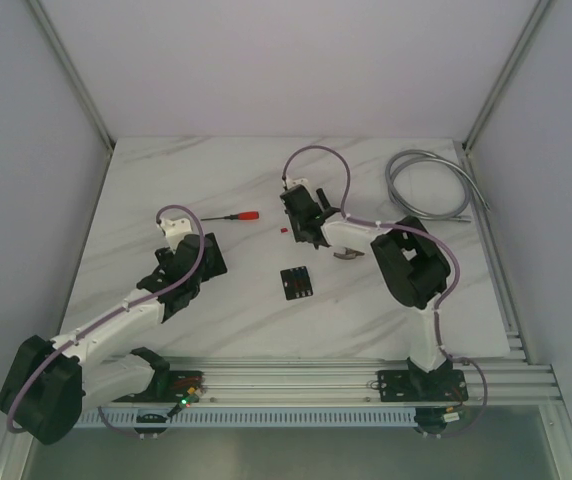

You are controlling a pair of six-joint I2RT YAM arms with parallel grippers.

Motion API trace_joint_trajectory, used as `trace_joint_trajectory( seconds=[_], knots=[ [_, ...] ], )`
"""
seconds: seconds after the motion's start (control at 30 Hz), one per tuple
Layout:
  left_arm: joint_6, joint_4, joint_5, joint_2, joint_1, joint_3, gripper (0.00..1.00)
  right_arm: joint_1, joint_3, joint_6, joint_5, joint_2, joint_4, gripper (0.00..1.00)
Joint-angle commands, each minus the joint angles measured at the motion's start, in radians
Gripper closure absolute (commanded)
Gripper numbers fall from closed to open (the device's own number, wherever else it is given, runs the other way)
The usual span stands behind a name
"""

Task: Snap on the fuse box
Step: Pick up the fuse from the center of the board.

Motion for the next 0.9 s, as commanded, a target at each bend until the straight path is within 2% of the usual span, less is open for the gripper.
trace_joint_trajectory(
  seconds=[0.0, 0.13, 0.4, 0.87],
  knots=[
    [-0.009, 0.006, 0.009, -0.012, 0.006, -0.003, 0.00, 0.000, -0.049, -0.013, -0.131, -0.001, -0.036, 0.65],
    [-0.009, 0.007, 0.008, -0.011, 0.005, -0.005, 0.00, 0.019, 0.003, -0.045, -0.186, 0.044, -0.004, 0.58],
    [-0.008, 0.007, 0.008, -0.013, 0.005, -0.006, 0.00, 0.056, 0.075, -0.053, -0.138, 0.121, 0.016, 0.51],
    [-0.009, 0.006, 0.009, -0.018, 0.006, -0.007, 0.00, 0.057, 0.079, -0.041, -0.094, 0.146, 0.014, 0.59]
  ],
)
